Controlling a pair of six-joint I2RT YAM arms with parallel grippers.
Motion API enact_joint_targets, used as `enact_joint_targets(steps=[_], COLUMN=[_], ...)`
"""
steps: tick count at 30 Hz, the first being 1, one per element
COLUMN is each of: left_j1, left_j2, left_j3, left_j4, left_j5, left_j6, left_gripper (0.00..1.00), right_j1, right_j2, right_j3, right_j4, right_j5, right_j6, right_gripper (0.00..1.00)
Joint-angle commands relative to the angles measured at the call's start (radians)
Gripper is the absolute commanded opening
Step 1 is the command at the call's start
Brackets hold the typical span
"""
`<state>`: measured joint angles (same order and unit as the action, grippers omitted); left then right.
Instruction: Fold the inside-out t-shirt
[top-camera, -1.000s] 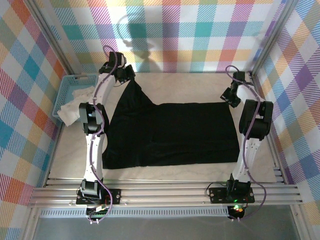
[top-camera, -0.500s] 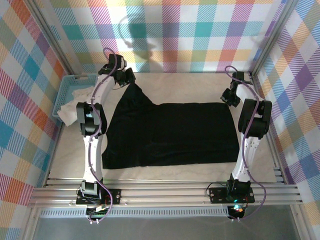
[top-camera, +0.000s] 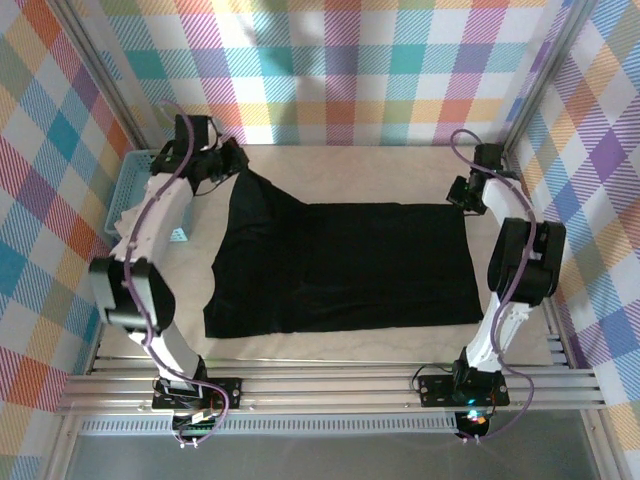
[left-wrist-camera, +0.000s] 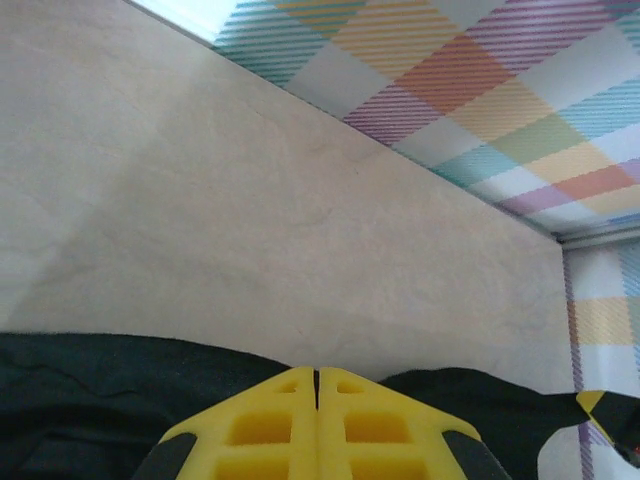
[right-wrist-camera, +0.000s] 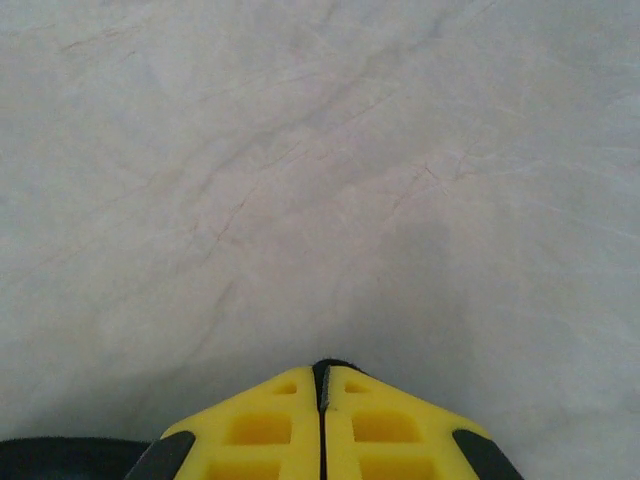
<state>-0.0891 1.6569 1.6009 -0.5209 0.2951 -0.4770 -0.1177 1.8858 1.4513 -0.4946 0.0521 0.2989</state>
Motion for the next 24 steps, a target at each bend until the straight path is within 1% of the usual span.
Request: enact_joint_targets(steps=[1, 4, 7, 13, 16, 24], left_j1=[0.015, 0.017, 0.017, 0.017, 0.017, 0.017], left_j2=[-0.12, -0.221, -0.304, -0.468, -0.509, -0.567], left_j3=[-0.113, -0.188, -0.262, -0.441, -0.496, -0.573], left_j4=[0.0, -0.037, -0.103, -0.175, -0.191, -0.244], left_j5=[-0.031, -0.029, -0.025, -0.03, -0.012, -0.022], left_j6=[-0.053, -0.061, -0.04, -0.017, -0.02, 0.012], left_gripper=[0.0, 0.0, 0.0, 0.0, 0.0, 0.0], right_j1=[-0.008, -0.017, -0.029, -0.04, -0.041, -0.043], right_j2=[-0.079, -0.134, -0.172, -0.208, -0.211, -0.289], right_j3=[-0.093, -0.161, -0.211, -0.286, -0.302, -0.364], right_j4=[0.038, 0.037, 0.033, 0.023, 0.005, -0.041], right_j5=[0.0, 0.016, 0.026, 0.052, 0.064, 0.109], right_j6=[-0.061, -0.061, -0.061, -0.057, -0.05, -0.047], right_gripper=[0.06, 0.06, 0.06, 0.05, 0.05, 0.03])
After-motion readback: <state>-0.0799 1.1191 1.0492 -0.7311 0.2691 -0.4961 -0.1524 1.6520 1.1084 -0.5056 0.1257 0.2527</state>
